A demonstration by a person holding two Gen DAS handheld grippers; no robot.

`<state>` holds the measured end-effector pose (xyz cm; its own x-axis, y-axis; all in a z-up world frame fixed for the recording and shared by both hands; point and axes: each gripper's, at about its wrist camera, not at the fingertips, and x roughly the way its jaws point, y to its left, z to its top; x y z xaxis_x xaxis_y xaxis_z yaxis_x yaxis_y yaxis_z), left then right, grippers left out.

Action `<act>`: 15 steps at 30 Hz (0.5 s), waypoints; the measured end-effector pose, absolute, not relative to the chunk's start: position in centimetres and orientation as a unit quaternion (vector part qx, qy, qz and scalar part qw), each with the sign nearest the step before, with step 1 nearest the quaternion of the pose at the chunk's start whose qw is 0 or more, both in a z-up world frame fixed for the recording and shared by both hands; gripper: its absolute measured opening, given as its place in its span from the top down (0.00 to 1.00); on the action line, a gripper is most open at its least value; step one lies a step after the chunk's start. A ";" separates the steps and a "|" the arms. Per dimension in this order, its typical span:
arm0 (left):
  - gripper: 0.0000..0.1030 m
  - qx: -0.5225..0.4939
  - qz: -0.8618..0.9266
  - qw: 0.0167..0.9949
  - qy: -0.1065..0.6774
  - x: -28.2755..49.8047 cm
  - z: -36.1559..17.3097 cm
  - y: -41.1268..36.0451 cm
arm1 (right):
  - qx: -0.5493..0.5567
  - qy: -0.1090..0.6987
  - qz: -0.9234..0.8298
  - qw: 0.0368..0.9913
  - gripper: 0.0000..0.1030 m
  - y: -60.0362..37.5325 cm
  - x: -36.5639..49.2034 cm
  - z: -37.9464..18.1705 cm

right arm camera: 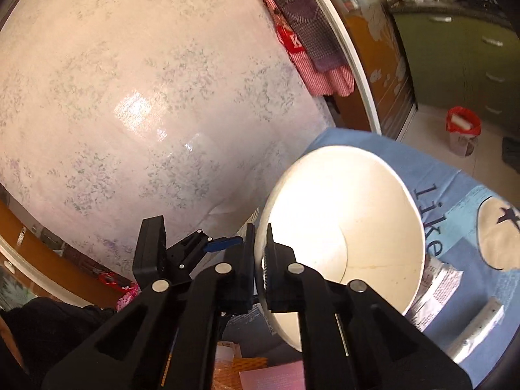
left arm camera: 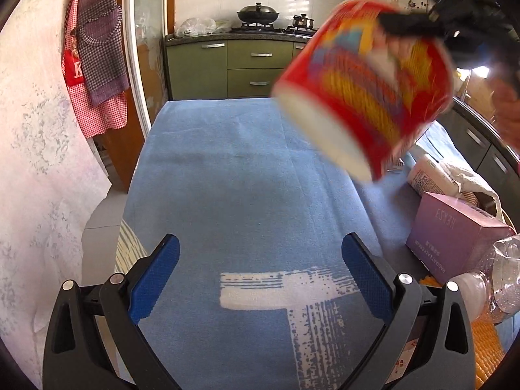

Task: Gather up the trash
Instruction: 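Carry the paper bucket to the yellow-rimmed bin and release it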

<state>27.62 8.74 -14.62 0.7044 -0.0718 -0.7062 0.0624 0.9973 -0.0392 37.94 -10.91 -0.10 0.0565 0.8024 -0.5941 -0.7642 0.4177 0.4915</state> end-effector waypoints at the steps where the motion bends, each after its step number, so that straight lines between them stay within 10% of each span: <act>1: 0.05 -0.006 -0.037 0.923 0.382 27.5 -14.7 8.7 | 0.018 0.418 0.529 0.738 0.96 -11.6 37.5 0.7; 15: 0.05 -0.003 -0.033 0.927 0.375 27.2 -14.4 8.5 | -0.065 0.379 0.107 0.917 0.96 -35.8 24.3 3.1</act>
